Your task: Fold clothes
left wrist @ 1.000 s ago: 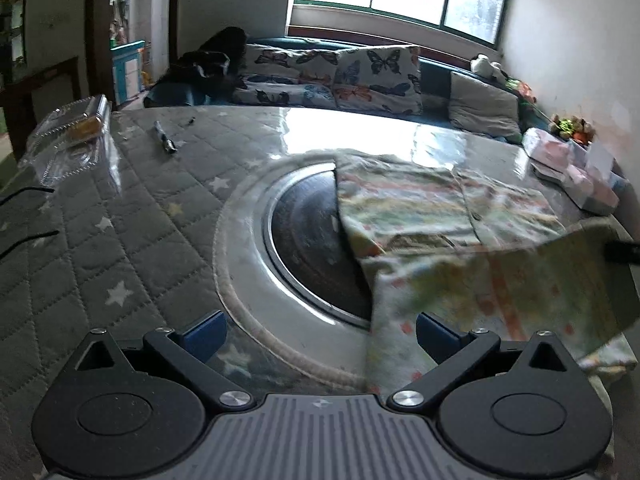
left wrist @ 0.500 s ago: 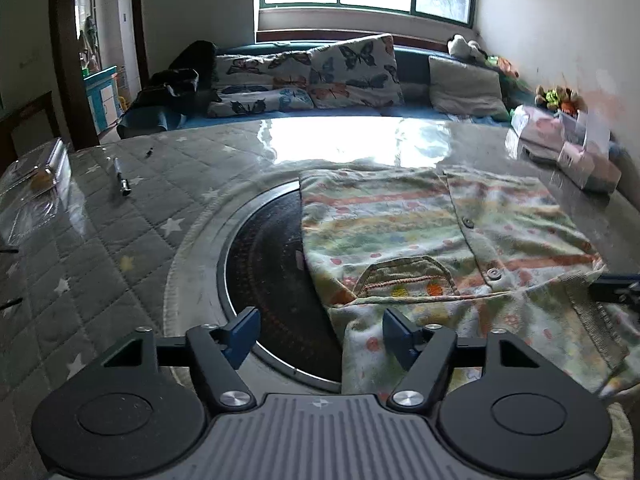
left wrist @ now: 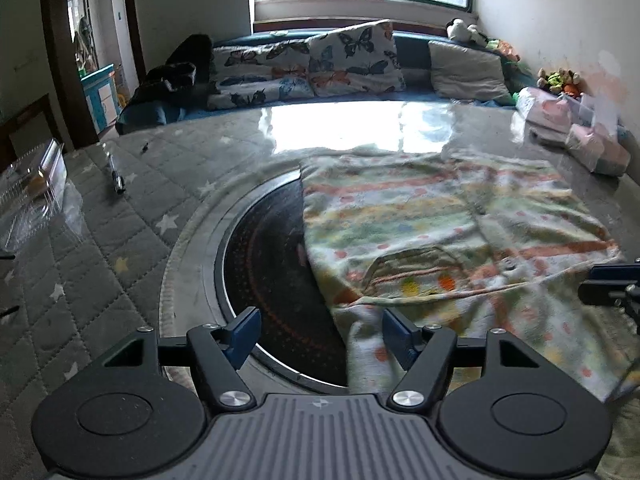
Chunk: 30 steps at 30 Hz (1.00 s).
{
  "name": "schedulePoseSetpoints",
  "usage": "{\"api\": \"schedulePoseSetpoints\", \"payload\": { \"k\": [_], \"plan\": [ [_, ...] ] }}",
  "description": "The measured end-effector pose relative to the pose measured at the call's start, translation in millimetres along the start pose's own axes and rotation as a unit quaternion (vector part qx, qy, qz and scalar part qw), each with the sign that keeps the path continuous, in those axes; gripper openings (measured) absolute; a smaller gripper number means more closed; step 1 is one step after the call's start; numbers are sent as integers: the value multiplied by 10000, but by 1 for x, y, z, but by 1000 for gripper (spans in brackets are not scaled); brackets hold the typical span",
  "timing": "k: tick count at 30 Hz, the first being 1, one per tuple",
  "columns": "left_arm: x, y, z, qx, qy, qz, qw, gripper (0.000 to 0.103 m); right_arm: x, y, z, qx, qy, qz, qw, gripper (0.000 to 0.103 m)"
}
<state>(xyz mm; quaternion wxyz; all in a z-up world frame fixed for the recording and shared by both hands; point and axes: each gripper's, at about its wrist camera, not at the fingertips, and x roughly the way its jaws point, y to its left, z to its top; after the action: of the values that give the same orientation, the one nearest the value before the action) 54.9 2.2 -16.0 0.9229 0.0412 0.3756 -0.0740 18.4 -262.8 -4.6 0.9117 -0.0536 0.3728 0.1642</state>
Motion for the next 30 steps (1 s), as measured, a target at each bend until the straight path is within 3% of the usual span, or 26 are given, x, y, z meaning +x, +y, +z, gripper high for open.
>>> {"api": "schedulePoseSetpoints", "payload": {
  "k": [8,16,23,28,30],
  "plan": [
    [-28,-38,-12,404,-72,-500,9979,71,-24,9,-17,-289,101,230,9993,35],
    [-29,-59,-32,850,65,-467,9953,75,-31,10,-33,-391,224,228,9987,35],
    [-50,-60,-35,836,28,-424,9956,77,-31,12,-39,-488,225,199,9984,36],
    [-71,-62,-38,733,131,-826,9938,75,-41,11,-39,-578,162,193,9980,40],
    [-77,-64,-40,699,258,-996,9922,69,-45,11,-39,-629,140,169,9978,41]
  ]
}}
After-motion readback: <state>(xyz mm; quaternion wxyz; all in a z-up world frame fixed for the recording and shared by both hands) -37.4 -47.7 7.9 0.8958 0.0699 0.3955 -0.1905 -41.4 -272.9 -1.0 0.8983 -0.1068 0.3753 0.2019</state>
